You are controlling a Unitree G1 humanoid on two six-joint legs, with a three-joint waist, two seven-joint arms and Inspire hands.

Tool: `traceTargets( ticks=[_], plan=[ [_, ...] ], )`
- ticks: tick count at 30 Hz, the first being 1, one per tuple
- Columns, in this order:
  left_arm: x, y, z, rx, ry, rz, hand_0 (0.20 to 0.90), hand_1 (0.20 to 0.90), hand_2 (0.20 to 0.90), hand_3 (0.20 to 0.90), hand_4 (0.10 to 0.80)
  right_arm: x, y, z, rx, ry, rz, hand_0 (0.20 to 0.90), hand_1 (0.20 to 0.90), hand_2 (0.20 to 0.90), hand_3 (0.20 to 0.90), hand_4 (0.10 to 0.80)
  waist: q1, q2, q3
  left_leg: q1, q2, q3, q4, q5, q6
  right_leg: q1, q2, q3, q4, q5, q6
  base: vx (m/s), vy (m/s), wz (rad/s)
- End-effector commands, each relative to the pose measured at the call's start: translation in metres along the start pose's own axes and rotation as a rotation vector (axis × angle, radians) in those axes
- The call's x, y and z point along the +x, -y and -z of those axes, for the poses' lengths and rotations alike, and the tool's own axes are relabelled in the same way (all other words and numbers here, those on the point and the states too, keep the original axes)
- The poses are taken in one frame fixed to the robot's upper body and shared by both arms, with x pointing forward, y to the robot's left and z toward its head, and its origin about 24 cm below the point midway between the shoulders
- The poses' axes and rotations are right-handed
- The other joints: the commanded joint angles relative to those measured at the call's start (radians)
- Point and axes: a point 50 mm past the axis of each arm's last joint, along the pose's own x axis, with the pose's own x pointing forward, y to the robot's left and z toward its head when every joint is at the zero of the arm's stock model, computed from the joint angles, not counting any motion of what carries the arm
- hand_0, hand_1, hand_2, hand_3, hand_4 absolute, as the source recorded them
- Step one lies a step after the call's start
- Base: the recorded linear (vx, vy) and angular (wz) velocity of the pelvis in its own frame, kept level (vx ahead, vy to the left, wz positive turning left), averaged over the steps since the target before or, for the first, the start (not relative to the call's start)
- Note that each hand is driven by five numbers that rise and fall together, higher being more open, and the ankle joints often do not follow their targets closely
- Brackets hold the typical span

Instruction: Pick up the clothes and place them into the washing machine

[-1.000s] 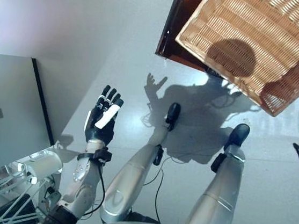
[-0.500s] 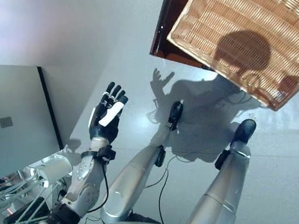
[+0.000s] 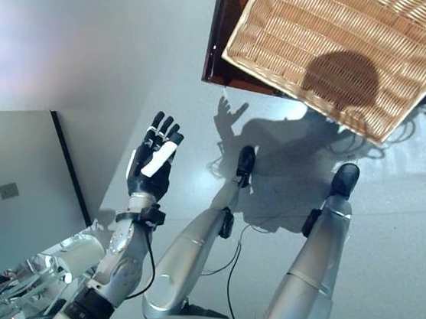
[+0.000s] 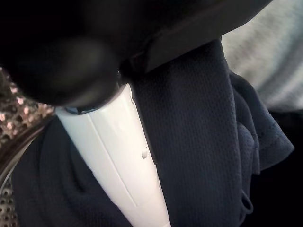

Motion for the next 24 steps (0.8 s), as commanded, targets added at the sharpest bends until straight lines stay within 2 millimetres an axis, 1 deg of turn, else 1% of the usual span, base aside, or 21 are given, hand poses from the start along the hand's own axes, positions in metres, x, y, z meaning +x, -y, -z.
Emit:
traceTargets(
  ticks=[1,6,8,9,12,13,14,17,21,24],
  plan=[
    [-0.0043,0.0108,-0.0321,-0.051,0.164,0.049,0.9,0.9,0.9,0.9,0.8,0.0012,-0.0181,-0.0877,-0.004,0.325,-0.079,0.9,0.9,0.9,0.9,0.8,-0.032,0.153,0.049,-0.039,0.074,-0.001,0.047,-0.053,-0.104,0.054,0.047,-0.039,-0.034,-0.085,-0.043,-0.007,-0.005,-0.03],
    [-0.0033,0.009,-0.0339,-0.053,0.174,0.035,0.9,0.9,0.9,0.9,0.8,-0.0005,-0.0211,-0.0885,-0.032,0.334,-0.083,0.9,0.9,0.9,0.9,0.8,-0.037,0.149,0.049,-0.033,0.072,0.003,0.042,-0.057,-0.104,0.055,0.047,-0.038,-0.033,-0.091,-0.044,0.0,0.0,0.0],
    [-0.0021,0.0097,-0.0352,-0.056,0.182,0.034,0.9,0.9,0.9,0.9,0.8,-0.0011,-0.0219,-0.0893,-0.024,0.334,-0.081,0.9,0.9,0.9,0.9,0.8,-0.038,0.148,0.048,-0.025,0.071,0.001,0.04,-0.062,-0.105,0.061,0.047,-0.035,-0.034,-0.098,-0.044,0.025,-0.001,-0.01],
    [-0.0018,0.0093,-0.0354,-0.054,0.183,0.031,0.9,0.9,0.9,0.9,0.8,-0.0011,-0.0216,-0.0888,-0.023,0.334,-0.08,0.9,0.9,0.9,0.9,0.8,-0.04,0.149,0.049,-0.03,0.072,0.002,0.04,-0.056,-0.104,0.057,0.05,-0.038,-0.035,-0.088,-0.045,0.0,0.0,0.0],
    [-0.0006,0.0096,-0.0367,-0.051,0.189,0.03,0.9,0.9,0.9,0.9,0.8,-0.002,-0.0228,-0.0878,-0.013,0.331,-0.083,0.9,0.9,0.9,0.9,0.8,-0.044,0.146,0.049,-0.023,0.07,0.001,0.036,-0.057,-0.103,0.064,0.048,-0.041,-0.037,-0.089,-0.044,0.001,0.008,0.0],
    [0.0,0.0101,-0.0375,-0.053,0.194,0.031,0.9,0.9,0.9,0.9,0.8,-0.0024,-0.0234,-0.0886,-0.003,0.329,-0.084,0.9,0.9,0.9,0.9,0.8,-0.044,0.144,0.048,-0.017,0.068,0.0,0.034,-0.062,-0.105,0.07,0.048,-0.038,-0.039,-0.096,-0.044,0.0,0.0,0.0],
    [-0.0005,0.0094,-0.037,-0.051,0.19,0.03,0.9,0.9,0.9,0.9,0.8,-0.002,-0.0228,-0.0876,-0.005,0.326,-0.083,0.9,0.9,0.9,0.9,0.8,-0.043,0.146,0.049,-0.02,0.07,0.003,0.034,-0.056,-0.103,0.066,0.05,-0.041,-0.039,-0.087,-0.045,0.0,0.0,0.0],
    [0.0003,0.0091,-0.038,-0.05,0.195,0.03,0.9,0.9,0.9,0.9,0.8,-0.0018,-0.0224,-0.0864,-0.01,0.324,-0.081,0.9,0.9,0.9,0.9,0.8,-0.043,0.144,0.048,-0.01,0.069,0.001,0.031,-0.064,-0.104,0.077,0.048,-0.04,-0.044,-0.094,-0.044,0.001,0.007,0.0],
    [-0.0005,0.0084,-0.0379,-0.05,0.194,0.028,0.9,0.9,0.9,0.9,0.8,-0.0008,-0.0205,-0.0843,-0.041,0.33,-0.07,0.9,0.9,0.9,0.9,0.8,-0.042,0.145,0.049,-0.014,0.072,0.005,0.031,-0.054,-0.102,0.073,0.052,-0.045,-0.047,-0.078,-0.046,-0.015,0.003,-0.01],
    [0.0,0.0084,-0.0389,-0.049,0.2,0.029,0.9,0.9,0.9,0.9,0.8,-0.0004,-0.0198,-0.0841,-0.049,0.332,-0.065,0.9,0.9,0.9,0.9,0.8,-0.043,0.143,0.048,0.0,0.069,0.003,0.026,-0.065,-0.103,0.086,0.048,-0.042,-0.049,-0.094,-0.044,0.024,0.002,0.0]
  ],
)
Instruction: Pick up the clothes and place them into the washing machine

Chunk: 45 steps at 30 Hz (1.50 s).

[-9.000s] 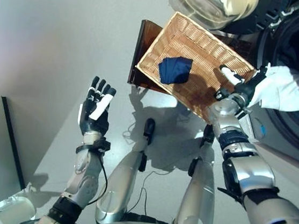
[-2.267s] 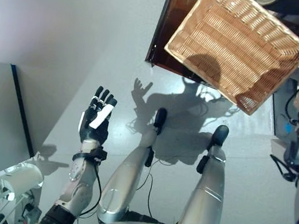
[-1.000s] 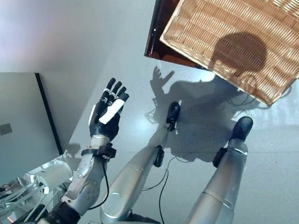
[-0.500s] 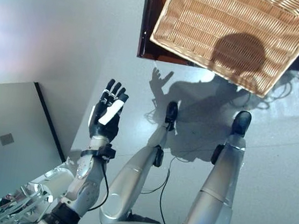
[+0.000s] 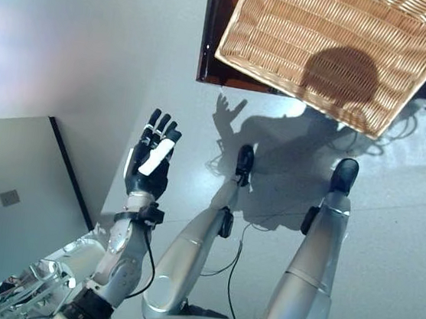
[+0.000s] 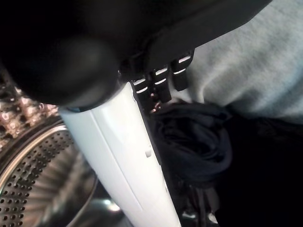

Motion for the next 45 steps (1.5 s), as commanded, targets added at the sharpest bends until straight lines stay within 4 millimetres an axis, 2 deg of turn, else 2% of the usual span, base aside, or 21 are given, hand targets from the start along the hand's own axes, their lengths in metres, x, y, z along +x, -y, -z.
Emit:
traceTargets(
  ticks=[1,3,4,6,15,22,34,45],
  plan=[
    [0.0,0.006,-0.034,-0.037,0.178,0.036,0.9,0.9,0.9,0.9,0.8,0.003,-0.01,-0.082,-0.008,0.327,-0.05,0.9,0.9,0.9,0.9,0.8,-0.025,0.145,0.049,-0.004,0.072,-0.006,0.029,-0.053,-0.103,0.081,0.05,-0.051,-0.042,-0.09,-0.048,0.0,0.0,0.0],
    [0.001,0.006,-0.035,-0.034,0.184,0.038,0.9,0.9,0.9,0.9,0.8,0.003,-0.009,-0.08,-0.025,0.331,-0.044,0.9,0.9,0.9,0.9,0.8,-0.027,0.139,0.048,0.01,0.07,-0.007,0.027,-0.064,-0.105,0.095,0.046,-0.048,-0.044,-0.105,-0.047,0.0,0.0,0.0],
    [0.001,0.006,-0.035,-0.033,0.182,0.037,0.9,0.9,0.9,0.9,0.8,0.003,-0.009,-0.08,-0.029,0.332,-0.042,0.9,0.9,0.9,0.9,0.8,-0.026,0.142,0.049,0.001,0.073,-0.005,0.029,-0.054,-0.103,0.086,0.05,-0.051,-0.045,-0.089,-0.048,0.0,0.0,0.0],
    [0.0,0.006,-0.035,-0.037,0.184,0.036,0.9,0.9,0.9,0.9,0.8,0.004,-0.008,-0.081,-0.037,0.34,-0.028,0.9,0.9,0.9,0.9,0.8,-0.028,0.138,0.048,0.011,0.069,-0.006,0.03,-0.066,-0.105,0.098,0.045,-0.049,-0.045,-0.104,-0.047,0.0,0.0,0.0],
    [0.0,0.006,-0.039,-0.01,0.198,0.044,0.9,0.9,0.9,0.9,0.8,0.006,-0.001,-0.08,-0.197,0.399,0.073,0.9,0.9,0.9,0.9,0.8,-0.027,0.135,0.049,0.018,0.071,-0.007,0.04,-0.063,-0.104,0.121,0.045,-0.061,-0.059,-0.09,-0.048,-0.007,0.003,0.0],
    [-0.001,0.006,-0.04,-0.004,0.202,0.048,0.9,0.9,0.9,0.9,0.8,0.006,0.001,-0.073,-0.225,0.407,0.075,0.9,0.9,0.9,0.9,0.8,-0.025,0.13,0.049,0.021,0.073,-0.01,0.05,-0.066,-0.101,0.135,0.043,-0.065,-0.066,-0.087,-0.048,-0.011,0.004,0.0],
    [0.001,0.007,-0.042,-0.017,0.216,0.056,0.9,0.9,0.9,0.9,0.8,-0.003,-0.004,-0.026,-0.332,0.368,0.005,0.9,0.9,0.9,0.9,0.8,-0.002,0.129,0.049,0.013,0.067,-0.016,0.069,-0.065,-0.095,0.16,0.037,-0.075,-0.095,-0.066,-0.045,-0.025,0.023,0.0],
    [0.004,0.006,-0.044,-0.011,0.232,0.056,0.9,0.9,0.9,0.9,0.8,-0.01,-0.006,0.004,-0.388,0.311,-0.057,0.9,0.9,0.9,0.9,0.8,0.025,0.13,0.048,-0.004,0.059,-0.025,0.078,-0.059,-0.09,0.168,0.025,-0.08,-0.12,-0.044,-0.04,-0.035,0.039,0.01]
  ],
)
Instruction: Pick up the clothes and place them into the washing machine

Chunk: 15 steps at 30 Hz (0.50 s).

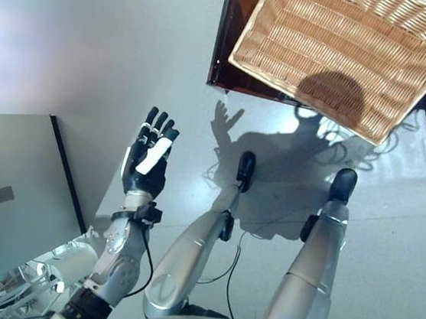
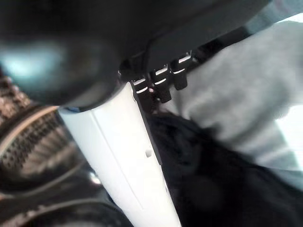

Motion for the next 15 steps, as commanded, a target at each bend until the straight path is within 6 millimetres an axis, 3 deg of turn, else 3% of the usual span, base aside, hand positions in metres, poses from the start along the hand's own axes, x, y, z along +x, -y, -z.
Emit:
traceTargets(
  ticks=[1,15],
  plan=[
    [0.004,0.009,-0.04,-0.025,0.219,0.06,0.9,0.9,0.9,0.9,0.8,0.002,-0.005,-0.043,-0.032,0.262,-0.082,0.9,0.9,0.9,0.9,0.8,-0.001,0.128,0.05,-0.049,0.059,0.001,0.064,-0.059,-0.097,0.076,0.036,-0.054,-0.067,-0.07,-0.045,-0.006,0.033,0.03],
    [0.006,0.006,-0.041,-0.043,0.225,0.05,0.9,0.9,0.9,0.9,0.8,-0.02,-0.017,0.012,-0.097,0.172,-0.158,0.9,0.9,0.9,0.9,0.8,0.008,0.097,0.049,-0.055,0.051,0.006,0.114,-0.079,-0.087,0.133,0.031,-0.06,-0.136,-0.034,-0.043,-0.02,0.041,0.0]
  ],
)
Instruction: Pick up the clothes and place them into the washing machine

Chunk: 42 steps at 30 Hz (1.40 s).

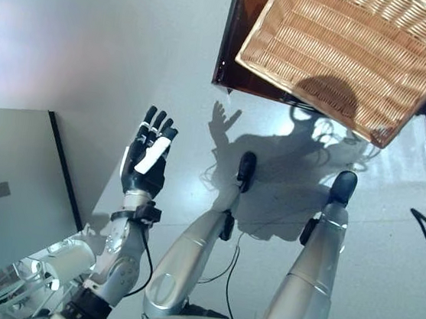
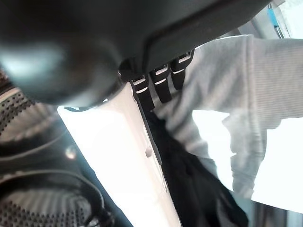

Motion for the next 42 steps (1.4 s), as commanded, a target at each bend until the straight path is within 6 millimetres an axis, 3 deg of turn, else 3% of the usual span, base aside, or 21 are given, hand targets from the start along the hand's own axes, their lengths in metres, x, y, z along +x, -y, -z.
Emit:
traceTargets(
  ticks=[1,8,14,21,26,27,31,33,34,42],
  plan=[
    [0.005,0.006,-0.039,-0.041,0.21,0.045,0.9,0.9,0.9,0.9,0.8,-0.005,-0.011,-0.029,0.031,0.178,-0.081,0.9,0.9,0.9,0.9,0.8,-0.001,0.093,0.048,-0.052,0.044,0.014,0.098,-0.085,-0.095,0.084,0.033,-0.035,-0.073,-0.073,-0.049,-0.034,0.05,-0.04],
    [0.006,0.002,-0.041,-0.043,0.214,0.032,0.9,0.9,0.9,0.9,0.8,-0.03,-0.028,0.009,-0.018,0.116,-0.164,0.9,0.9,0.9,0.9,0.8,-0.013,0.045,0.05,-0.073,0.056,0.033,0.191,-0.131,-0.084,0.102,0.051,-0.033,-0.088,-0.05,-0.051,-0.015,0.03,-0.09],
    [0.004,-0.008,-0.042,-0.053,0.218,-0.007,0.9,0.9,0.9,0.9,0.8,-0.053,-0.039,0.036,-0.081,0.109,-0.252,0.9,0.9,0.9,0.9,0.8,-0.026,-0.034,0.05,-0.117,0.09,0.045,0.263,-0.173,-0.08,0.104,0.079,-0.036,-0.121,-0.034,-0.058,-0.004,-0.025,-0.17],
    [0.004,-0.011,-0.041,-0.062,0.214,-0.024,0.9,0.9,0.9,0.9,0.8,-0.069,-0.04,0.065,-0.154,0.077,-0.292,0.9,0.9,0.9,0.9,0.8,-0.038,-0.099,0.05,-0.119,0.118,0.044,0.319,-0.213,-0.069,0.118,0.116,-0.034,-0.13,-0.036,-0.07,0.027,-0.023,-0.12],
    [0.004,-0.01,-0.037,-0.079,0.199,-0.031,0.9,0.9,0.9,0.9,0.8,-0.08,-0.038,0.086,-0.183,0.038,-0.318,0.9,0.9,0.9,0.9,0.8,-0.049,-0.122,0.05,-0.105,0.128,0.042,0.34,-0.227,-0.067,0.142,0.126,-0.041,-0.132,-0.04,-0.077,0.028,-0.01,-0.13],
    [0.004,-0.01,-0.036,-0.075,0.194,-0.033,0.9,0.9,0.9,0.9,0.8,-0.087,-0.036,0.097,-0.2,0.022,-0.336,0.9,0.9,0.9,0.9,0.8,-0.052,-0.132,0.05,-0.084,0.133,0.041,0.345,-0.24,-0.068,0.163,0.132,-0.047,-0.133,-0.047,-0.076,0.0,0.0,0.0],
    [0.004,-0.011,-0.035,-0.072,0.189,-0.035,0.9,0.9,0.9,0.9,0.8,-0.094,-0.036,0.106,-0.208,0.004,-0.353,0.9,0.9,0.9,0.9,0.8,-0.053,-0.141,0.05,-0.075,0.136,0.041,0.346,-0.237,-0.067,0.177,0.133,-0.051,-0.14,-0.041,-0.078,0.019,-0.006,-0.1],
    [0.003,-0.013,-0.033,-0.064,0.18,-0.049,0.9,0.9,0.9,0.9,0.8,-0.107,-0.03,0.127,-0.247,-0.025,-0.384,0.9,0.9,0.9,0.9,0.8,-0.056,-0.15,0.05,-0.048,0.141,0.034,0.359,-0.246,-0.066,0.203,0.136,-0.061,-0.12,-0.052,-0.084,0.0,0.0,0.0],
    [0.003,-0.014,-0.033,-0.064,0.18,-0.049,0.9,0.9,0.9,0.9,0.8,-0.107,-0.03,0.128,-0.247,-0.025,-0.384,0.9,0.9,0.9,0.9,0.8,-0.056,-0.15,0.05,-0.048,0.141,0.034,0.359,-0.246,-0.066,0.203,0.136,-0.061,-0.121,-0.052,-0.084,0.0,0.0,0.0],
    [-0.002,-0.031,-0.02,-0.014,0.117,-0.126,0.9,0.9,0.9,0.9,0.8,-0.137,-0.013,0.168,-0.33,-0.064,-0.464,0.9,0.9,0.9,0.9,0.8,-0.058,-0.173,0.05,0.033,0.152,0.026,0.369,-0.268,-0.065,0.296,0.138,-0.084,-0.116,-0.067,-0.082,0.009,-0.007,-0.01]
  ],
)
